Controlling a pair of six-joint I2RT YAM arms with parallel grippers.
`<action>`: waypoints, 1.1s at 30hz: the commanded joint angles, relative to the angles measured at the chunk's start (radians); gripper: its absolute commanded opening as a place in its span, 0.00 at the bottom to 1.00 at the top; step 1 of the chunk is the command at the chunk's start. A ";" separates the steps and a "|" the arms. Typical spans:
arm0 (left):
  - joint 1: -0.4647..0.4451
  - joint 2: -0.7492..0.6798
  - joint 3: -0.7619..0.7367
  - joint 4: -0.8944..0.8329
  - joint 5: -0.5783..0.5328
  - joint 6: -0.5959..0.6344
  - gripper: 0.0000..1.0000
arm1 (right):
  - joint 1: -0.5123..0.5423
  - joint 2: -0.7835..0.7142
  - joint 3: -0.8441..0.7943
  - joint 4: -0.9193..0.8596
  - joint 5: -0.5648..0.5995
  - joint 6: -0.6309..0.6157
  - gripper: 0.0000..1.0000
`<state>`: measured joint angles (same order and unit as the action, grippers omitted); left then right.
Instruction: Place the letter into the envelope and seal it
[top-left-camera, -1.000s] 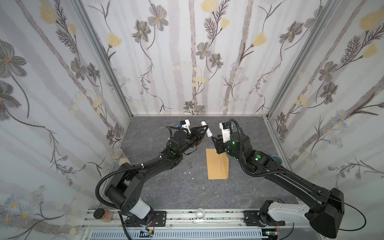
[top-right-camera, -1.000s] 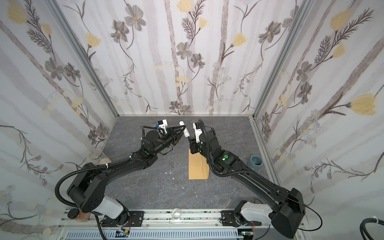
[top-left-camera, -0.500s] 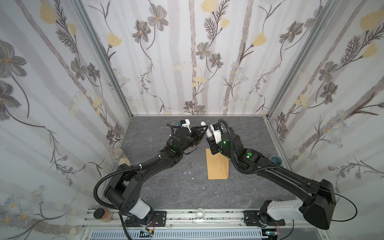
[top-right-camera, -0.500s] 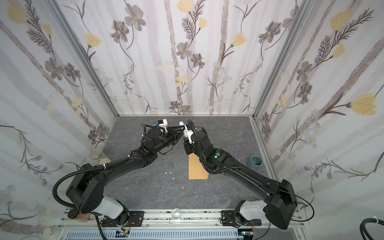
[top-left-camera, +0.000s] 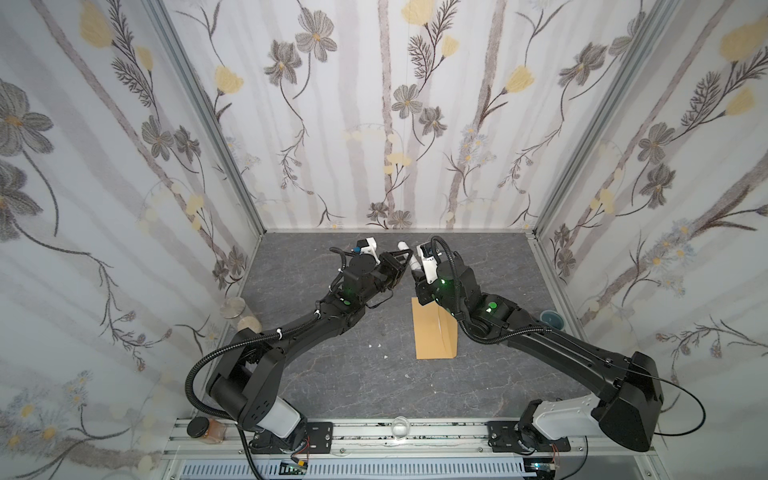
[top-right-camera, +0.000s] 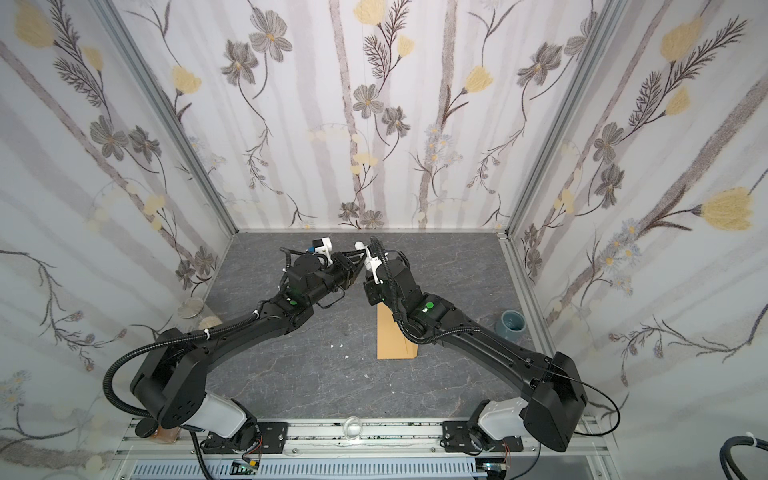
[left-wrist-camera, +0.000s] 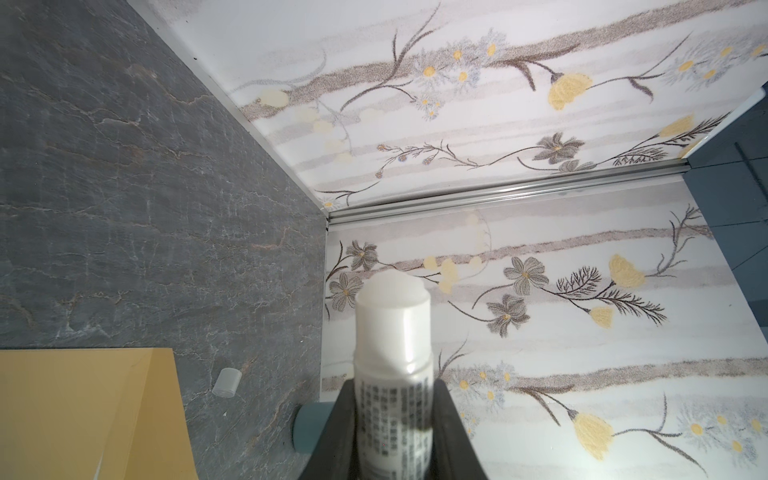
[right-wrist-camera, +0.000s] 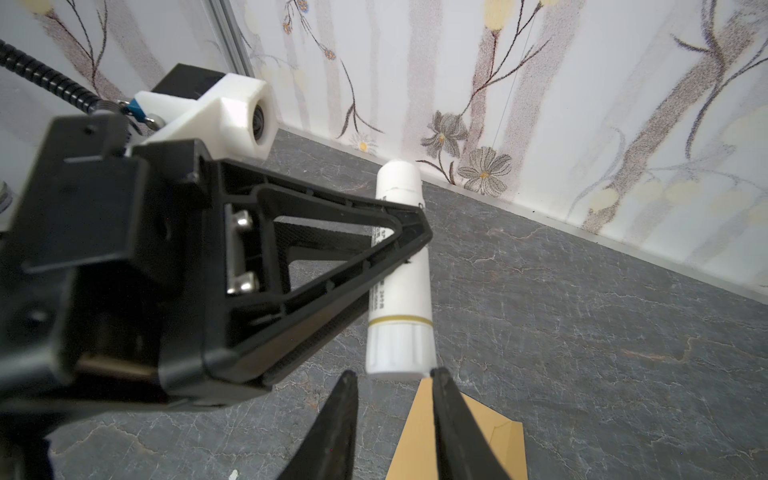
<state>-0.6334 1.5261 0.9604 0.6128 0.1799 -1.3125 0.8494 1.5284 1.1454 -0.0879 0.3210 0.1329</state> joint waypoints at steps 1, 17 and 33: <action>-0.004 -0.010 0.009 0.033 0.049 0.004 0.00 | -0.002 0.015 0.017 0.050 0.007 -0.026 0.35; -0.003 -0.018 0.009 0.033 0.059 -0.006 0.00 | -0.004 0.043 0.039 0.060 0.000 -0.039 0.42; -0.004 -0.017 0.008 0.034 0.059 -0.001 0.00 | -0.016 0.012 0.022 0.053 -0.044 -0.015 0.19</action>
<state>-0.6380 1.5116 0.9623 0.6174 0.2352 -1.3212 0.8326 1.5494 1.1683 -0.0792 0.3172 0.1043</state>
